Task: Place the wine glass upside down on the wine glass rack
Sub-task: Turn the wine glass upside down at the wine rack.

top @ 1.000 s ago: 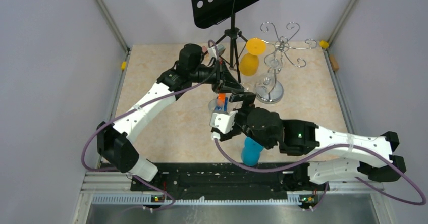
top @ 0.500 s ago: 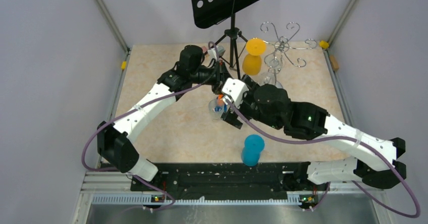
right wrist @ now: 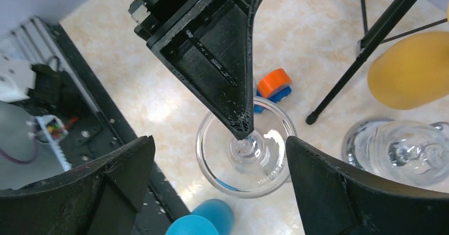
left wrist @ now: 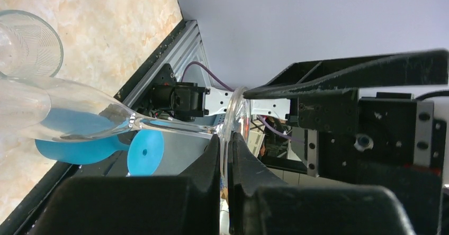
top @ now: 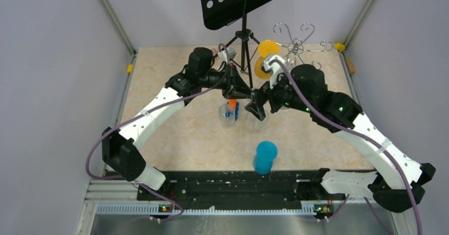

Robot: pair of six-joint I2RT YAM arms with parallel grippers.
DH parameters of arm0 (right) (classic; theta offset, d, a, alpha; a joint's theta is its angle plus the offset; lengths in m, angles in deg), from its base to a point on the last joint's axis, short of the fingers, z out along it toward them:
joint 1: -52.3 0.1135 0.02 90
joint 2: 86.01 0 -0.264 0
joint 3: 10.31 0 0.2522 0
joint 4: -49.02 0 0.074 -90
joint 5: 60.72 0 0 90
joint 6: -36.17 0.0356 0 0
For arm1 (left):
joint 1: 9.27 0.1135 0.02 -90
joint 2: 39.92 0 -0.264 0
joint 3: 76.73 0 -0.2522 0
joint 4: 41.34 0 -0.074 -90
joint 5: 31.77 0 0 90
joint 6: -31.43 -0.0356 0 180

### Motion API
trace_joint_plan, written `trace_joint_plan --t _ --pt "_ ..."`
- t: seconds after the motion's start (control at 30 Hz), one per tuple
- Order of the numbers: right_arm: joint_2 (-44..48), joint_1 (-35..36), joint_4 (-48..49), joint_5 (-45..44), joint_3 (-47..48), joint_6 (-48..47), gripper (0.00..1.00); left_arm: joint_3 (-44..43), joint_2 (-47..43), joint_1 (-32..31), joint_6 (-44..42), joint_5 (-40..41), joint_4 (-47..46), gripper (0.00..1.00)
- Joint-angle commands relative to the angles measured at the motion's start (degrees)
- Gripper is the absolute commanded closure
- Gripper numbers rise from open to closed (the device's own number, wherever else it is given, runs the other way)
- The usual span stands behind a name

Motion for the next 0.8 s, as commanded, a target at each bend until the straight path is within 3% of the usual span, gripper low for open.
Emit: trace_joint_plan --t 0.0,0.57,0.77 --pt "3.3 -6.7 0.7 11.1 0.7 8.0 0.05 0.0 -0.7 -0.1 -0.8 -1.0 -2.9 1.0" --pt "8.5 -28.8 5.0 33.9 -8.3 29.9 0.14 -0.5 -0.4 -0.7 -0.8 -2.2 -5.6 1.0" --pt "11.5 -35.0 14.8 42.1 -16.4 41.6 0.24 -1.5 0.1 -2.0 -0.9 -3.2 -7.3 1.0"
